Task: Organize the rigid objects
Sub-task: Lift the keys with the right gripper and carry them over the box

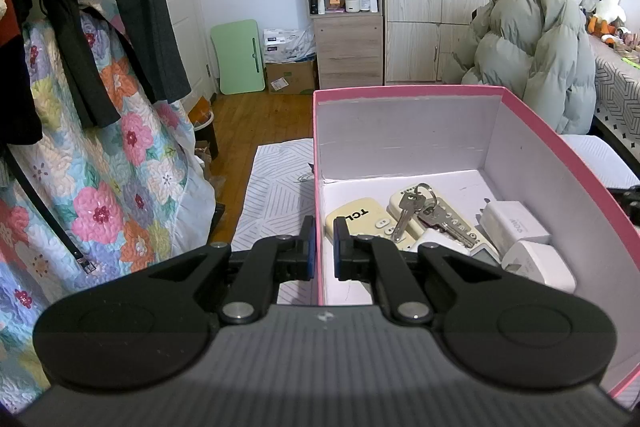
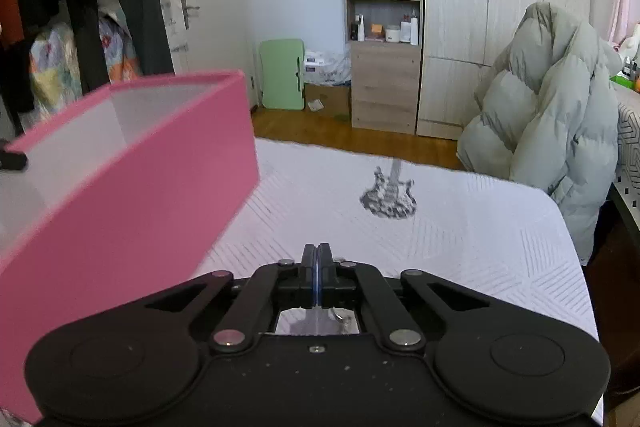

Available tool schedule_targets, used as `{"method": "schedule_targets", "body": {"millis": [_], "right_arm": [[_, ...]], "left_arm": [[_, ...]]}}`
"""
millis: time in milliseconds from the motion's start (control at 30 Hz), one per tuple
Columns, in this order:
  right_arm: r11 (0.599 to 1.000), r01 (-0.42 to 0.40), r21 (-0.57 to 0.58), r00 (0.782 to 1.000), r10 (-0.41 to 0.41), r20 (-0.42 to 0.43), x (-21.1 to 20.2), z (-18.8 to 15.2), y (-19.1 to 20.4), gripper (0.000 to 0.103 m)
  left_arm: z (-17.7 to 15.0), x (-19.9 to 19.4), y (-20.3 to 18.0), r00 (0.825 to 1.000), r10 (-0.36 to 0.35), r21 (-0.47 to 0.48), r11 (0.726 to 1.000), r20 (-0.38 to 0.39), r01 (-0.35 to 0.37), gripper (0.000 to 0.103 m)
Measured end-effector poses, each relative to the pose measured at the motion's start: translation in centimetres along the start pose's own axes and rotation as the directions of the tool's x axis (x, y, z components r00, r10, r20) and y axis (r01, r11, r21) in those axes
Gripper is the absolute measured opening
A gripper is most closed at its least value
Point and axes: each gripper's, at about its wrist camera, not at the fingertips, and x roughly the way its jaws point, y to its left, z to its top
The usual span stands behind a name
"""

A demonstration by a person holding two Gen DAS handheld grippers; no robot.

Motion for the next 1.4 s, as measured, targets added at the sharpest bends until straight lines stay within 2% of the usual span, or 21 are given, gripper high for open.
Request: {"method": "schedule_targets", "body": {"millis": [133, 333, 467, 567, 733, 767, 833, 867, 933, 967, 1000, 1033, 1133, 1233, 1400], "right_arm": [[0.996, -0.082, 0.045, 0.995, 0.079, 0.053, -2.2, 1.1, 0.4, 0.000], [0.995, -0.100, -0.022, 0.988, 0.102, 0.116, -4.5, 2.5, 1.8, 0.001], [0.996, -0.015, -0.088, 0.999, 0.018, 0.029, -2.5, 1.6, 1.7, 0.008], [0.998, 0.004, -0.060, 1.000, -0.006, -0.020, -1.0, 0.3, 1.0, 0.009], [0.992, 0.063, -0.106, 0.995, -0.071, -0.066, 0.9, -0.4, 1.0, 0.010], [0.991, 0.079, -0.110, 0.994, -0.086, -0.063, 1.2, -0.5, 1.0, 0.022], [0.988, 0.093, -0.120, 0.993, -0.102, -0.065, 1.7, -0.7, 1.1, 0.036], [0.987, 0.095, -0.127, 0.993, -0.104, -0.062, 1.9, -0.8, 1.1, 0.038], [0.983, 0.114, -0.143, 0.991, -0.123, -0.052, 2.6, -1.0, 1.2, 0.038], [0.981, 0.125, -0.151, 0.990, -0.133, -0.045, 3.0, -1.0, 1.2, 0.034], [0.979, 0.139, -0.152, 0.989, -0.145, -0.031, 2.9, -1.0, 1.3, 0.022], [0.979, 0.144, -0.147, 0.989, -0.147, -0.009, 2.5, -0.8, 1.5, 0.005], [0.994, 0.074, -0.074, 0.996, -0.070, 0.059, 0.3, 0.6, 1.7, 0.004], [1.000, 0.014, -0.005, 0.994, -0.013, 0.112, -1.9, 2.1, 1.6, 0.004], [0.994, -0.112, -0.013, 0.972, 0.112, 0.205, -5.6, 4.7, 2.7, 0.004]], "left_arm": [[0.0, 0.0, 0.0, 1.000, 0.000, 0.001, 1.000, 0.000, 0.000, 0.006], [0.0, 0.0, 0.0, 1.000, -0.001, 0.000, 1.000, 0.000, 0.001, 0.006], [0.0, -0.1, 0.1, 1.000, -0.006, -0.006, 1.000, 0.003, 0.006, 0.006], [0.0, -0.1, 0.3, 1.000, -0.010, -0.008, 1.000, 0.003, 0.010, 0.006], [0.0, -0.1, 0.3, 1.000, -0.006, 0.000, 1.000, 0.002, 0.006, 0.006], [0.0, -0.1, 0.3, 1.000, -0.006, -0.001, 1.000, 0.003, 0.006, 0.006], [0.0, -0.1, 0.3, 1.000, -0.008, -0.005, 1.000, 0.002, 0.008, 0.006], [0.0, -0.1, 0.3, 1.000, -0.007, -0.004, 1.000, 0.002, 0.007, 0.006], [0.0, -0.1, 0.3, 1.000, -0.006, -0.002, 1.000, 0.002, 0.006, 0.006], [0.0, -0.1, 0.2, 1.000, -0.004, 0.001, 1.000, 0.001, 0.004, 0.006], [0.0, -0.1, 0.2, 1.000, -0.002, 0.003, 1.000, 0.001, 0.002, 0.006], [0.0, -0.1, 0.2, 1.000, 0.000, 0.005, 1.000, 0.000, 0.000, 0.006], [0.0, 0.0, 0.2, 1.000, 0.002, 0.009, 1.000, -0.004, -0.002, 0.006], [0.0, 0.0, 0.1, 1.000, 0.003, 0.006, 1.000, -0.003, -0.003, 0.006], [0.0, 0.0, 0.0, 1.000, 0.002, 0.006, 1.000, -0.003, -0.002, 0.006]]}}
